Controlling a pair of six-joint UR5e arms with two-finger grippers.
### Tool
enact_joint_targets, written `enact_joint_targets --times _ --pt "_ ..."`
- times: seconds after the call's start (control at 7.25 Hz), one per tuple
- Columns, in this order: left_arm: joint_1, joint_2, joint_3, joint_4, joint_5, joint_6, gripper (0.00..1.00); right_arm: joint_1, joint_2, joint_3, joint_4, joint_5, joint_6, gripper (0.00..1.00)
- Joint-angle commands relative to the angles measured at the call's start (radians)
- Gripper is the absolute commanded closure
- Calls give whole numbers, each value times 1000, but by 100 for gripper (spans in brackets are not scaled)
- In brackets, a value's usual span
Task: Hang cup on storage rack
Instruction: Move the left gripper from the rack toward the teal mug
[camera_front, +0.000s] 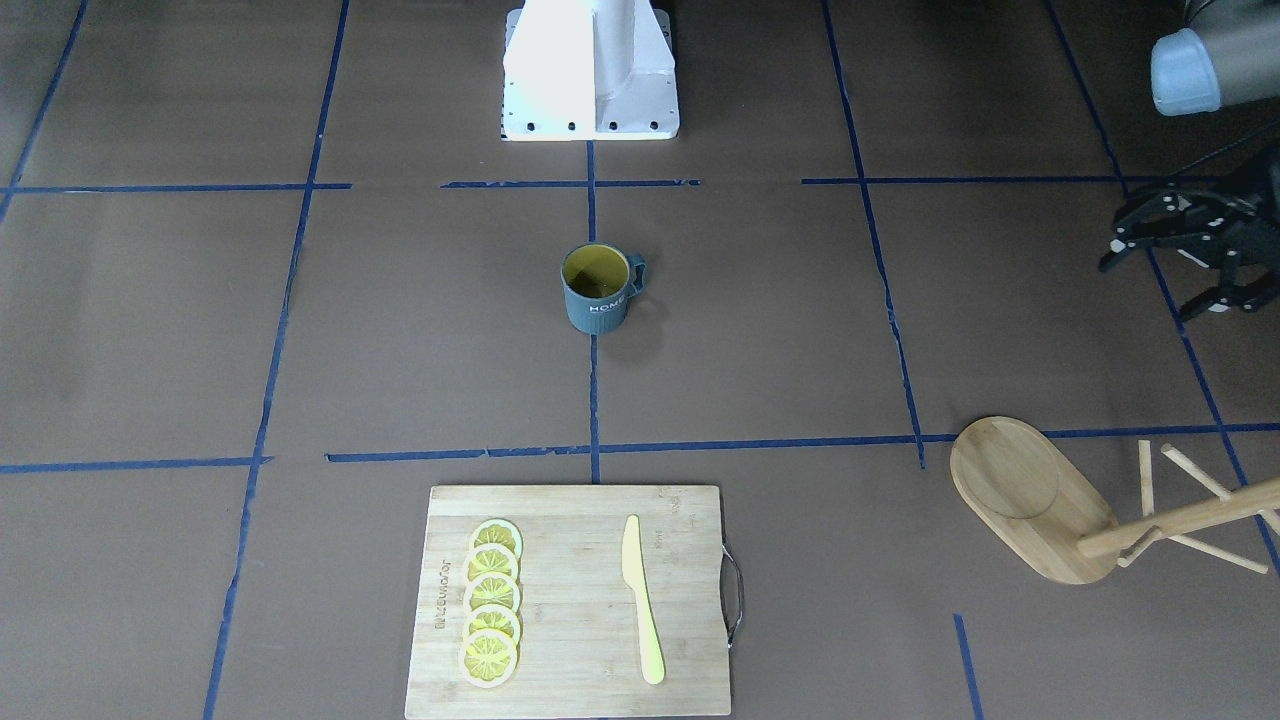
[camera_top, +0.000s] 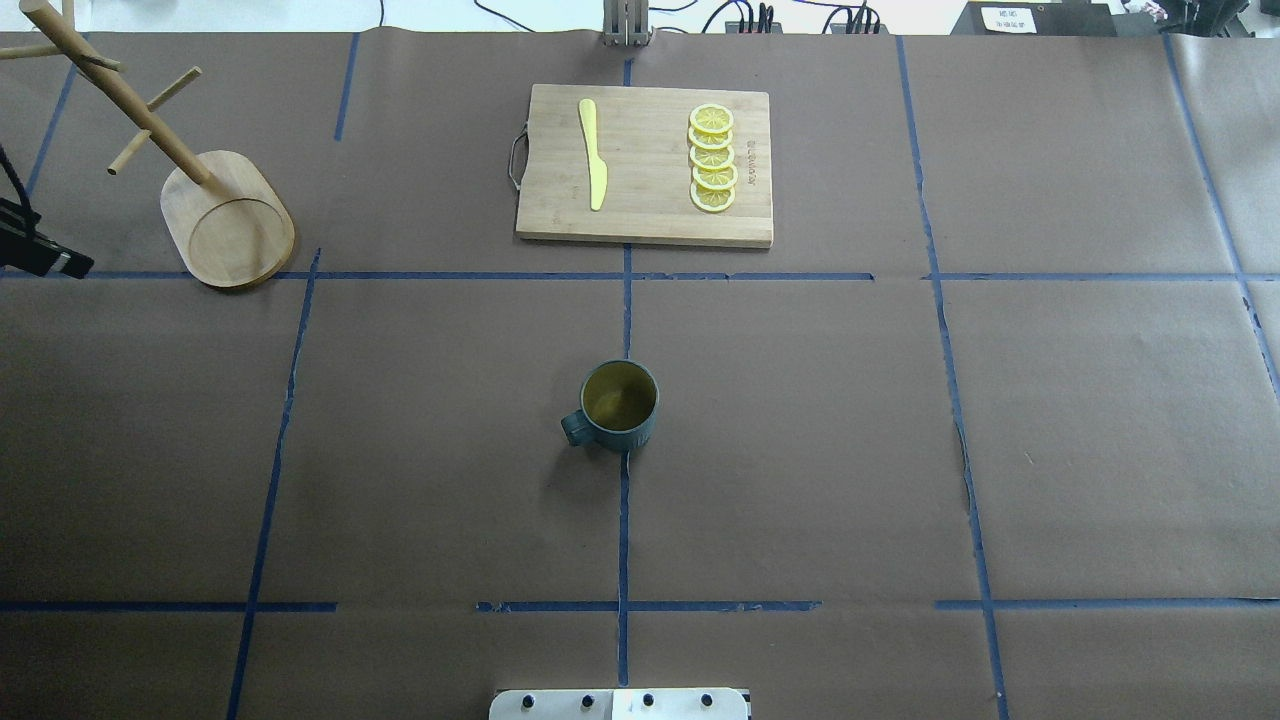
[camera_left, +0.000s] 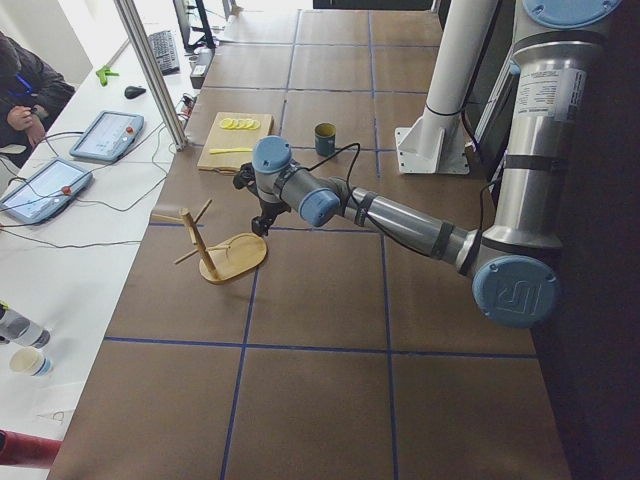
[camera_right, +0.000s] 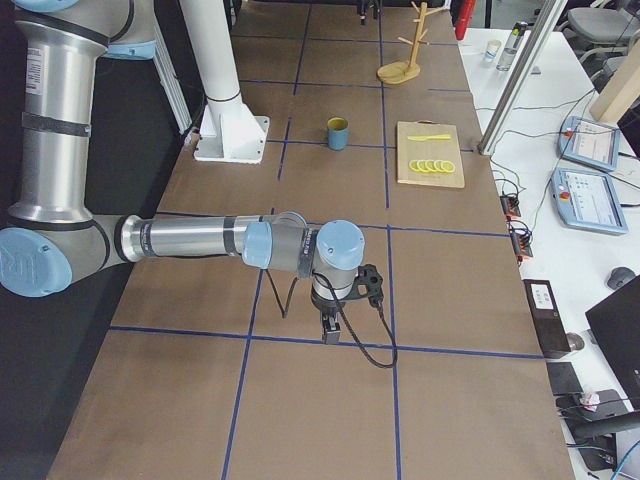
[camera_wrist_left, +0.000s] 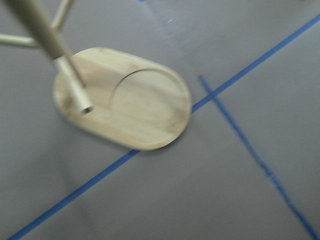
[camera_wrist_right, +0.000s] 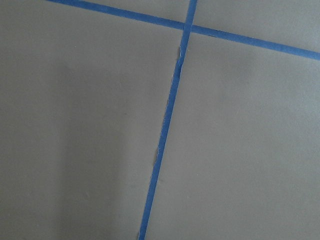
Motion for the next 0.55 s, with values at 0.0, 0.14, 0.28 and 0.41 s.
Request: enact_joint_targets --times 0.0,0.14,0.28,0.41 --pt "203 -1 -7 -346 235 -216 0 0 6 0 2 0 3 0" --pt "306 -24 4 -450 322 -218 0 0 8 1 2 0 4 0" --pt "392 -65 11 -483 405 -219 0 0 8 0 2 2 4 0" --pt "463 -100 15 -504 456 -214 0 0 8 -2 2 2 4 0"
